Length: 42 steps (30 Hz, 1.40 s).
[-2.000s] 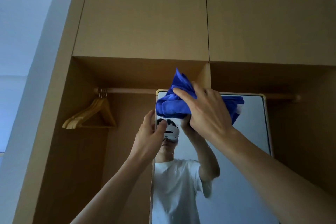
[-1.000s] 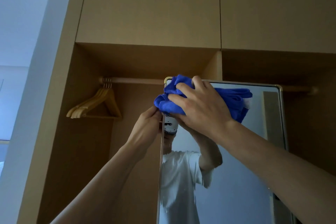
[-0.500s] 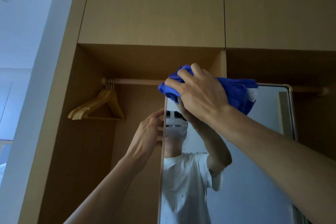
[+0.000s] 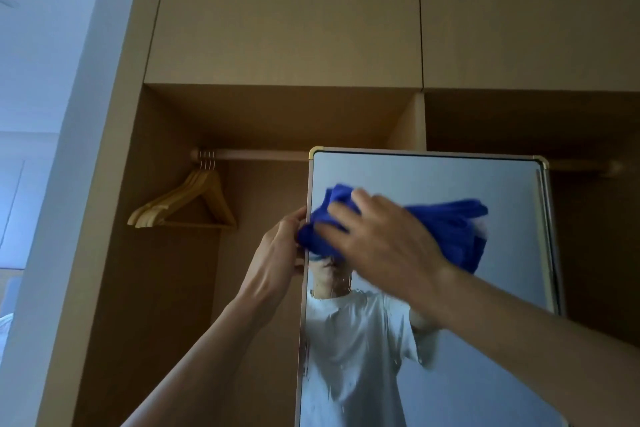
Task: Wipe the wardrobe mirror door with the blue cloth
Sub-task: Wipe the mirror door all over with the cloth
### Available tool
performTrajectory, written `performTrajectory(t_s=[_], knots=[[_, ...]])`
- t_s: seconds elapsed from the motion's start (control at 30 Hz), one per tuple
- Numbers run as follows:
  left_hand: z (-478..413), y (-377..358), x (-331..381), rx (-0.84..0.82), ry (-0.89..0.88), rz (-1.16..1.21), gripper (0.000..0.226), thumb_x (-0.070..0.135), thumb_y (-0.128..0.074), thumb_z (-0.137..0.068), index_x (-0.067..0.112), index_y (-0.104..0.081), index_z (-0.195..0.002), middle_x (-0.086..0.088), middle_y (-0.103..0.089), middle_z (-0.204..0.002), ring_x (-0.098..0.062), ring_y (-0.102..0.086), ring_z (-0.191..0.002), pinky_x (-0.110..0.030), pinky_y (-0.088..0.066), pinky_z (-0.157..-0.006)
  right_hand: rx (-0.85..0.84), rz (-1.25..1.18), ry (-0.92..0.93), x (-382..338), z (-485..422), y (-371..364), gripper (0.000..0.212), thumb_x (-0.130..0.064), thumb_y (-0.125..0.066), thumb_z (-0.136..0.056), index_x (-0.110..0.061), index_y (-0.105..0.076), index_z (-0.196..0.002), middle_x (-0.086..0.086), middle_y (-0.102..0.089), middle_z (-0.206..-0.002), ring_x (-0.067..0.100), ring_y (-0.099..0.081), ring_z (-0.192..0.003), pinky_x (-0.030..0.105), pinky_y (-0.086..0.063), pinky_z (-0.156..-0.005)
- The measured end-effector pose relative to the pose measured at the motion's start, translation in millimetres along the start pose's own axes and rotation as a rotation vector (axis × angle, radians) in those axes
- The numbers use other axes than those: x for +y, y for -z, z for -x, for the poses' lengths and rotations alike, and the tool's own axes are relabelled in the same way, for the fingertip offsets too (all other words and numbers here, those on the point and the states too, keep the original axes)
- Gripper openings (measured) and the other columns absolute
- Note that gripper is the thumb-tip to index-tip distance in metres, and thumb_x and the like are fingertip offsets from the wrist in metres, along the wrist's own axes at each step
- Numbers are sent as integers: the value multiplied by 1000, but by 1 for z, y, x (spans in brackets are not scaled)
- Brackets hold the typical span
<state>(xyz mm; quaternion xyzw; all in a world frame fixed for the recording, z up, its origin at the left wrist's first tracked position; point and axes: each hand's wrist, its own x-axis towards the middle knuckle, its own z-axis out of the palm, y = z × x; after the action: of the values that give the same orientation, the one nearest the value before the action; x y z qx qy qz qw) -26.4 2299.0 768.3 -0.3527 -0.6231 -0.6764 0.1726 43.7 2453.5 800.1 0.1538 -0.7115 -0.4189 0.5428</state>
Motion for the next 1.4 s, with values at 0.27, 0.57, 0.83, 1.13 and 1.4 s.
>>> performTrajectory(t_s=[0.27,0.57,0.83,1.13,1.4], knots=[[2,0,1,8,-11,-18,38,38,-28,-109,54,-62,-104,15,-76,-83,-5,-70,-77,-30,-54,-78,38,92,-147,37,-34,6,33,-21,-65,-89,-18,-63,-121,11,-59,-122,33,-49,-104,42,-47,-83],[4,-7,-5,49,-17,-13,45,39,-29,-110,53,-69,-98,9,-76,-93,-14,-72,-92,-31,-57,-77,-20,7,19,-7,8,3,30,-17,-64,-85,-18,-66,-115,9,-59,-113,30,-49,-96,39,-48,-81],[3,-5,2,52,-35,-53,39,43,-25,-110,55,-61,-110,18,-76,-85,2,-70,-78,-24,-52,-72,38,94,-116,39,-38,12,34,-16,-53,-93,-17,-62,-126,11,-55,-127,34,-47,-110,41,-45,-82],[7,-8,-3,78,-25,-55,52,43,-26,-110,67,-67,-89,12,-75,-92,-14,-71,-91,-49,-57,-94,6,7,9,-5,5,3,29,-15,-61,-86,-17,-63,-116,7,-60,-107,26,-52,-91,36,-48,-78],[1,-3,0,72,-36,-81,40,50,-24,-109,56,-63,-108,21,-75,-82,-2,-69,-83,-33,-54,-80,-14,50,-273,36,-40,9,49,-19,-65,-93,-28,-52,-139,23,-46,-133,32,-52,-104,36,-51,-77]])
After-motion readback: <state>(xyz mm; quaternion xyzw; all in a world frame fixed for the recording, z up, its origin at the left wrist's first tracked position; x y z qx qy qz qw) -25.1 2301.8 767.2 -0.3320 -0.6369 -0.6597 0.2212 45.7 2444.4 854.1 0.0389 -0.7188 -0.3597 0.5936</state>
